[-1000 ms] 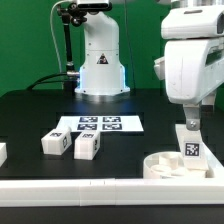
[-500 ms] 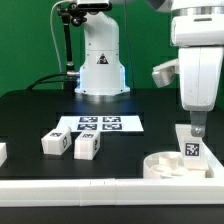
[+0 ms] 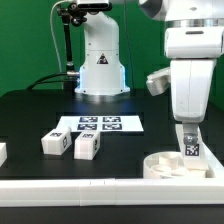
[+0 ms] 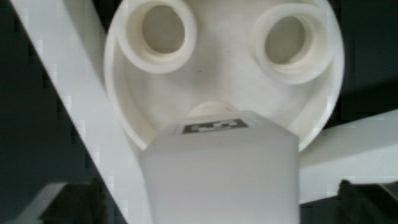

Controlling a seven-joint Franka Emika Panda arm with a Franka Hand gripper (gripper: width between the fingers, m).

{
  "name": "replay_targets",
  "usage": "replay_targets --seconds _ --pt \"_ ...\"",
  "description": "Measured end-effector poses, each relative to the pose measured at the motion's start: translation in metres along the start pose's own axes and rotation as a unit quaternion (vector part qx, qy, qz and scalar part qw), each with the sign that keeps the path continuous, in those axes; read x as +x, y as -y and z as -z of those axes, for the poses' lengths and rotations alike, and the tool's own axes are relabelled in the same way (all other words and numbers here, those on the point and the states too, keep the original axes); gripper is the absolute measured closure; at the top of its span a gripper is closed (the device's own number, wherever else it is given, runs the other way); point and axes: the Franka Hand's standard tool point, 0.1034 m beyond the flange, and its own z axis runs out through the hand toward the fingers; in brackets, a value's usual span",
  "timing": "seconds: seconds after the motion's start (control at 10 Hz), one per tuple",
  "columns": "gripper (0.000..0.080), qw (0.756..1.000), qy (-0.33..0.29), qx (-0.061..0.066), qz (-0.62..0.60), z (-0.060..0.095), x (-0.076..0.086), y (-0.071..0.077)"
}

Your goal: Assemble stool

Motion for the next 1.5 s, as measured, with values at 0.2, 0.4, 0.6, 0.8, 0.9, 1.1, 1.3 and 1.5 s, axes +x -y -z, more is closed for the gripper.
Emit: replay_targets --seconds 0.2,0.4,0.6,0.8,0.9,1.1,1.3,1.5 --pt "0.0151 1.0 0.0 0.001 -0.003 -0.0009 0.0003 0.0007" --pt "0.0398 1.0 0.0 0.001 -0.009 -0.0009 -0.0004 0.0003" --pt "0.0462 1.0 0.0 0.001 -0.01 -0.0009 -0.0012 -0.0001" --pt "0.0462 1.0 0.0 0.001 -0.026 -0.0009 -0.0015 -0.0003" --pt "0.0462 1.0 0.0 0.001 -0.03 -0.0009 -0.002 -0.0006" --pt "0.0462 0.991 0.004 0.01 -0.133 -0.0009 -0.0036 0.0011" --pt "0.0461 0.971 0.008 0.013 -0.237 -0.0013 -0.0049 0.0023" --pt "0.0459 0.929 0.002 0.022 -0.369 -0.0023 -0.004 0.0037"
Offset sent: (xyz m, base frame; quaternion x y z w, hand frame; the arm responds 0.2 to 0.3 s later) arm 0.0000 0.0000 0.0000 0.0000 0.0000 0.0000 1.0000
